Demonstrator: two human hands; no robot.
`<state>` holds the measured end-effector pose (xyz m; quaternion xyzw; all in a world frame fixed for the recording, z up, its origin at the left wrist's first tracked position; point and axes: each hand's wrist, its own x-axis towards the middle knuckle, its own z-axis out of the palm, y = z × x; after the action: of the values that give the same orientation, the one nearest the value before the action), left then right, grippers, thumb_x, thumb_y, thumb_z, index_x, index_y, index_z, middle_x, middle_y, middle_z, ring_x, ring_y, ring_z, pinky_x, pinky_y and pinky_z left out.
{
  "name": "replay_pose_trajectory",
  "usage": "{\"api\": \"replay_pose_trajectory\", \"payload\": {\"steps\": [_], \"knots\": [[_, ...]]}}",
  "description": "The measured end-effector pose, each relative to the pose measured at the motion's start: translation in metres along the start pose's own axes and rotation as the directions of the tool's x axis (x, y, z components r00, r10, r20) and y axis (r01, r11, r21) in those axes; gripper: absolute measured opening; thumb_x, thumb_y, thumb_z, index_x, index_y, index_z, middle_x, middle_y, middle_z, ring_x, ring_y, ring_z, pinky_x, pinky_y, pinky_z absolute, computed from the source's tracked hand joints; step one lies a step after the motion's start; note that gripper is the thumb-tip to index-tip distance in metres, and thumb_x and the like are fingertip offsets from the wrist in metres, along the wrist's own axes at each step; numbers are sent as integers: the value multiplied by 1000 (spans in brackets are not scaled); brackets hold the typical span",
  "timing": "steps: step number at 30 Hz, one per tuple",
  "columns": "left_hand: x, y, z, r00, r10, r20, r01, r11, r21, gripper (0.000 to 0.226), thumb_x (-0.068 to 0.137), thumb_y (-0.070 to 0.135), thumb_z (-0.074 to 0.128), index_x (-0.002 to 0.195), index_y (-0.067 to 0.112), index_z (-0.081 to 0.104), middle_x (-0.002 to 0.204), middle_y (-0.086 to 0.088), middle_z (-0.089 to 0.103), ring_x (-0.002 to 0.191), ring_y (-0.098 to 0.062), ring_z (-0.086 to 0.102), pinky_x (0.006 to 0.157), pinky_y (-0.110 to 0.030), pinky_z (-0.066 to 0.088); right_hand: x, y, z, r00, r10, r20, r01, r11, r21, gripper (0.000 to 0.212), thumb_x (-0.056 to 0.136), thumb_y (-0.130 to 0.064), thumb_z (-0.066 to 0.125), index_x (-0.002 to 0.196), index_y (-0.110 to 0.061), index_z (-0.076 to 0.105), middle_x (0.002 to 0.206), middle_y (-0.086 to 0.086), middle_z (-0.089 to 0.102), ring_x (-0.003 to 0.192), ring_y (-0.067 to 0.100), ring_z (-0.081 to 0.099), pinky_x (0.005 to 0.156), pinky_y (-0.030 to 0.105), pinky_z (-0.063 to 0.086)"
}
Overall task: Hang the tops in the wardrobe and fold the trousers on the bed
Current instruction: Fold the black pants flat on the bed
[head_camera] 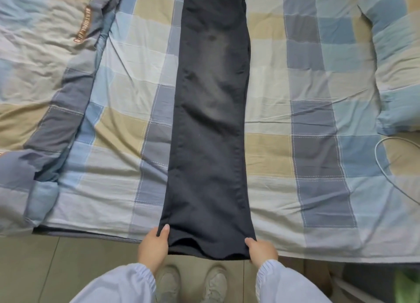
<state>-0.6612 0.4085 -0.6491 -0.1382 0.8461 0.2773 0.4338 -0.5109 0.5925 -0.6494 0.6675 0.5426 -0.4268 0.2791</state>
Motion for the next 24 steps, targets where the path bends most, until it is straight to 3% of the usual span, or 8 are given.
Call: {"api": "replay_pose_trajectory", "payload": {"steps": [4, 7, 10, 13, 16, 18, 21, 24], "knots": [[-5, -7, -16, 988, 152, 29, -153, 987, 50, 15, 94, 29, 51, 107, 21, 47, 100, -5, 66, 90, -23, 57, 75, -33, 42, -1, 1, -2, 1000, -11, 0, 11, 1000, 16, 42, 89, -24, 48, 51, -9, 38, 56, 5, 44, 55, 19, 39, 50, 28, 28], [-15, -7, -19, 963, 267, -19, -267, 963, 23, 30, 93, 20, 53, 112, 39, 40, 80, -3, 63, 75, -20, 59, 63, -29, 42, -8, 6, -2, 995, -24, -95, 41, 984, 175, 37, 90, -21, 47, 58, -5, 40, 58, 7, 42, 56, 20, 36, 52, 30, 27], [-23, -10, -17, 938, 335, -88, -336, 942, -2, 38, 92, 11, 51, 91, 49, 47, 72, 3, 61, 66, -16, 56, 61, -21, 41, -10, 11, 4, 990, 18, -138, 35, 929, 369, 31, 90, -13, 46, 62, -3, 38, 60, 11, 39, 57, 22, 33, 54, 33, 28], [-18, -21, -12, 968, 240, -67, -243, 970, -27, 43, 91, 7, 51, 80, 48, 57, 73, 13, 64, 69, -14, 54, 63, -14, 40, -10, 22, 16, 992, 78, -98, -22, 879, 476, 24, 85, -5, 51, 61, -4, 46, 65, 13, 49, 60, 25, 43, 61, 34, 39], [-4, -25, -15, 985, 136, 109, -135, 991, -11, 44, 92, 6, 50, 83, 45, 66, 96, 2, 69, 75, -17, 56, 77, -36, 48, -7, 21, 14, 989, 57, -135, 2, 916, 401, 6, 82, -1, 55, 79, -4, 50, 74, 12, 53, 67, 26, 48, 63, 30, 38], [-2, -17, -21, 973, 97, 209, -106, 994, 33, 38, 89, 4, 51, 97, 38, 64, 106, -2, 67, 74, -14, 54, 81, -37, 49, -5, 15, 8, 994, 50, -99, -11, 932, 363, 21, 80, -4, 58, 98, -4, 46, 87, 10, 56, 77, 27, 54, 73, 34, 47], [-5, 11, -31, 935, -3, 354, -39, 993, 113, 36, 85, 2, 51, 110, 27, 61, 87, 0, 59, 60, -9, 45, 56, -23, 45, -9, 0, -9, 997, 7, -78, 8, 982, 187, 30, 81, -9, 59, 103, -11, 38, 89, 7, 50, 72, 20, 47, 61, 29, 38], [-12, 56, -48, 918, -87, 388, -13, 969, 247, 12, 83, 22, 58, 92, 21, 65, 73, 2, 52, 61, -11, 45, 50, -17, 36, -13, -25, -33, 996, -60, -66, 69, 985, 159, 31, 80, -13, 56, 107, -13, 41, 83, 5, 52, 70, 22, 54, 61, 27, 42]]}}
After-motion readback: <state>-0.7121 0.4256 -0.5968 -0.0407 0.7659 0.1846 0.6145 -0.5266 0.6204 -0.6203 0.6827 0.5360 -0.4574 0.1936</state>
